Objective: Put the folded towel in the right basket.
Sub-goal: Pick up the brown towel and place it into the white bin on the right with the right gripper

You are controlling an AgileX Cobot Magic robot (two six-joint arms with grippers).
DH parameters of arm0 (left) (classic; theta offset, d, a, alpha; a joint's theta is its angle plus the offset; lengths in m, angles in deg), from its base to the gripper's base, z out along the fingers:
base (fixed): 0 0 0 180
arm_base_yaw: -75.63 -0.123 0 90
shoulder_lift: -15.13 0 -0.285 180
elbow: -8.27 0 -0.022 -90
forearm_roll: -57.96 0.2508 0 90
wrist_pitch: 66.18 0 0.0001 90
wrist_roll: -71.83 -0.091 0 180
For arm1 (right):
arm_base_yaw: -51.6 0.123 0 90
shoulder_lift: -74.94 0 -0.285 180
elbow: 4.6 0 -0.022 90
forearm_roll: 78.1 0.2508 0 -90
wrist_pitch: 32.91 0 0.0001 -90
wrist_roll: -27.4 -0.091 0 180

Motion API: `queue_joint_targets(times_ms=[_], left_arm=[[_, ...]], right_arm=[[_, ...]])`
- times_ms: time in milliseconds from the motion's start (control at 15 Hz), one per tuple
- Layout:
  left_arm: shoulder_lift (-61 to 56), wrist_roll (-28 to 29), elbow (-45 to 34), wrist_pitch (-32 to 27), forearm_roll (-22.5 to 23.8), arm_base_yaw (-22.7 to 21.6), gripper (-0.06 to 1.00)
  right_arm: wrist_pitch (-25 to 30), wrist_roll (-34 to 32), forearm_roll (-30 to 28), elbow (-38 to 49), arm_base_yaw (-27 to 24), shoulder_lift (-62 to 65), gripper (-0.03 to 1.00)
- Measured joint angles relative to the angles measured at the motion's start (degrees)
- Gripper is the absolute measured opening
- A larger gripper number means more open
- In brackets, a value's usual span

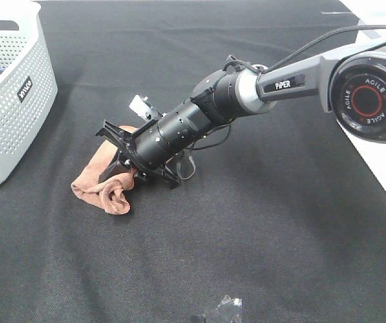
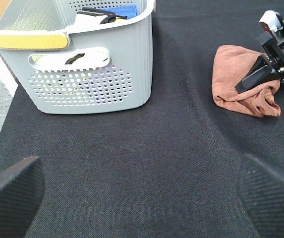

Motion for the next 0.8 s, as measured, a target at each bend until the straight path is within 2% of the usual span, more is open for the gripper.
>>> queue_joint_targets(times_ms=[133,200,400,467,600,733,800], left_arm=[[0.0,0.0,0.0,0.0,0.0,0.0,0.99],[0.0,0.0,0.0,0.0,0.0,0.0,0.99],[0.0,0.0,0.0,0.0,0.0,0.0,0.99],[0.0,0.0,0.0,0.0,0.0,0.0,0.99],[0.0,0.0,0.0,0.0,0.0,0.0,0.99],[0.0,0.0,0.0,0.0,0.0,0.0,0.99],[0.0,0.0,0.0,0.0,0.0,0.0,0.99]], right_arm=[[1.8,0.0,-0.9,-0.8,-0.2,0.0,0.17],[4.6,0.0,-3.7,-2.4,-0.7,0.5,0.17],[8.3,-0.9,-9.5,-5.8,-1.8,4.1,0.17],[11.0,-2.6,-12.7,-9.1,-2.9,6.6,0.17],[22.6,-9.5,-25.5,-18.3,-6.5,12.2,0.17],[24.6,-13.6,-36.7,-24.8,-11.2,16.9,0.17],[24.8,-13.7,-37.9,-25.1,-13.3,19.7,0.17]])
